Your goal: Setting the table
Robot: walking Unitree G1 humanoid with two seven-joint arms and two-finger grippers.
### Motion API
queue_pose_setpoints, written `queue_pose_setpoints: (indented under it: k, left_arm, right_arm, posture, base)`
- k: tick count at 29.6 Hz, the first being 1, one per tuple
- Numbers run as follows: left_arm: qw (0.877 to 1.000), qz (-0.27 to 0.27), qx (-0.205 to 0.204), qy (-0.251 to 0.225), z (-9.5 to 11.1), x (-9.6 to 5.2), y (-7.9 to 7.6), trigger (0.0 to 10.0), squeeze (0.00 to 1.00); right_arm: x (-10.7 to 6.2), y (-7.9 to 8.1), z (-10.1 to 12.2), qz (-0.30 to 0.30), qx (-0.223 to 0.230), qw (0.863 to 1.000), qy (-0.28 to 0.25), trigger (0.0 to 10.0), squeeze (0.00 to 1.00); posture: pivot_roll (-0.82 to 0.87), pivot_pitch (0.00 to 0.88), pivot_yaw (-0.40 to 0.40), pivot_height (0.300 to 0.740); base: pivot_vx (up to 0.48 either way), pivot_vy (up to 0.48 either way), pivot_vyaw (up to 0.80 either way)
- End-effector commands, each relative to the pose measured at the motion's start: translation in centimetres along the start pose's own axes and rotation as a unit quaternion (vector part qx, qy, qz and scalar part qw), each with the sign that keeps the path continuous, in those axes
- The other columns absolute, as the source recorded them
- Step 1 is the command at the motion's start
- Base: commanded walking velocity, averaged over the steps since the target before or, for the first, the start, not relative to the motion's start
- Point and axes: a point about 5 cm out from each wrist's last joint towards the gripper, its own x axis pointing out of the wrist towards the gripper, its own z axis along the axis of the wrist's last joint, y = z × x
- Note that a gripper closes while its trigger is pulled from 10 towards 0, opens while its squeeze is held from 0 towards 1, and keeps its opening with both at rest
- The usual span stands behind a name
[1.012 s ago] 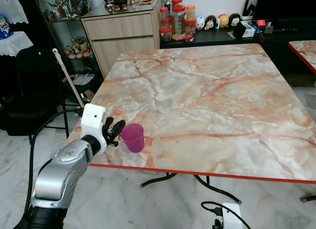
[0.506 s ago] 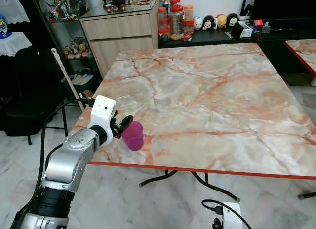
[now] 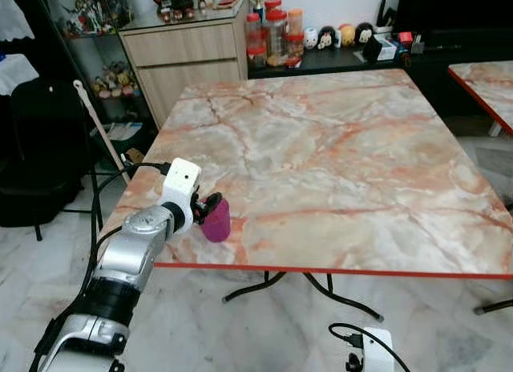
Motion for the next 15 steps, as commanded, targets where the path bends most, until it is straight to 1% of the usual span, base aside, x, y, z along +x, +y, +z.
queue_pose_setpoints:
  k: [1,4,5,6,9,10,11,13,15]
  left_arm:
    - [1.0,-0.002,0.016,0.001,0.3,0.2,0.2,10.0,0.0]
    - [1.0,-0.001,0.022,0.003,0.2,0.3,0.3,10.0,0.0]
    - [1.0,0.006,0.025,0.001,0.3,0.4,0.5,10.0,0.0]
    - [1.0,0.012,0.019,-0.006,0.6,0.5,0.7,10.0,0.0]
    - [0.999,0.018,0.019,-0.018,1.0,0.6,0.8,10.0,0.0]
    - [0.999,0.028,0.017,-0.033,1.5,0.6,1.0,10.0,0.0]
    - [0.999,0.031,0.017,-0.037,1.6,0.6,1.0,10.0,0.0]
    - [0.997,0.043,-0.002,-0.066,2.5,0.6,1.3,10.0,0.0]
    - [0.996,0.046,-0.009,-0.081,3.0,0.6,1.4,10.0,0.0]
  right_arm:
    - [0.0,0.2,-0.1,-0.001,0.006,1.0,0.002,10.0,0.0]
    - [0.0,0.2,-0.1,-0.001,0.005,1.0,0.003,10.0,0.0]
    - [0.0,0.2,-0.1,0.0,0.004,1.0,0.003,10.0,0.0]
    - [0.0,0.3,-0.1,0.001,0.003,1.0,0.003,10.0,0.0]
    - [0.0,0.3,0.0,0.003,0.0,1.0,0.002,10.0,0.0]
    - [0.0,0.4,0.0,0.003,-0.001,1.0,0.002,10.0,0.0]
    - [0.0,0.4,0.0,0.004,-0.001,1.0,0.002,10.0,0.0]
    - [0.0,0.4,0.0,0.004,-0.002,1.0,0.001,10.0,0.0]
    - [0.0,0.4,0.0,0.005,-0.003,1.0,0.001,10.0,0.0]
  posture:
    - [0.05,0.0,0.123,0.74]
    - [0.05,0.0,0.122,0.74]
    - [0.05,0.0,0.122,0.74]
    - [0.05,0.0,0.121,0.74]
    - [0.05,0.0,0.121,0.74]
    - [0.05,0.0,0.121,0.74]
    - [0.05,0.0,0.121,0.74]
    - [0.05,0.0,0.12,0.74]
    - [0.05,0.0,0.119,0.74]
  base:
    - [0.0,0.0,0.0]
    - [0.0,0.0,0.0]
    - [0.0,0.0,0.0]
    - [0.0,0.0,0.0]
    - [0.0,0.0,0.0]
    - [0.0,0.0,0.0]
    - [0.0,0.0,0.0]
    - [0.0,0.0,0.0]
    - [0.0,0.0,0.0]
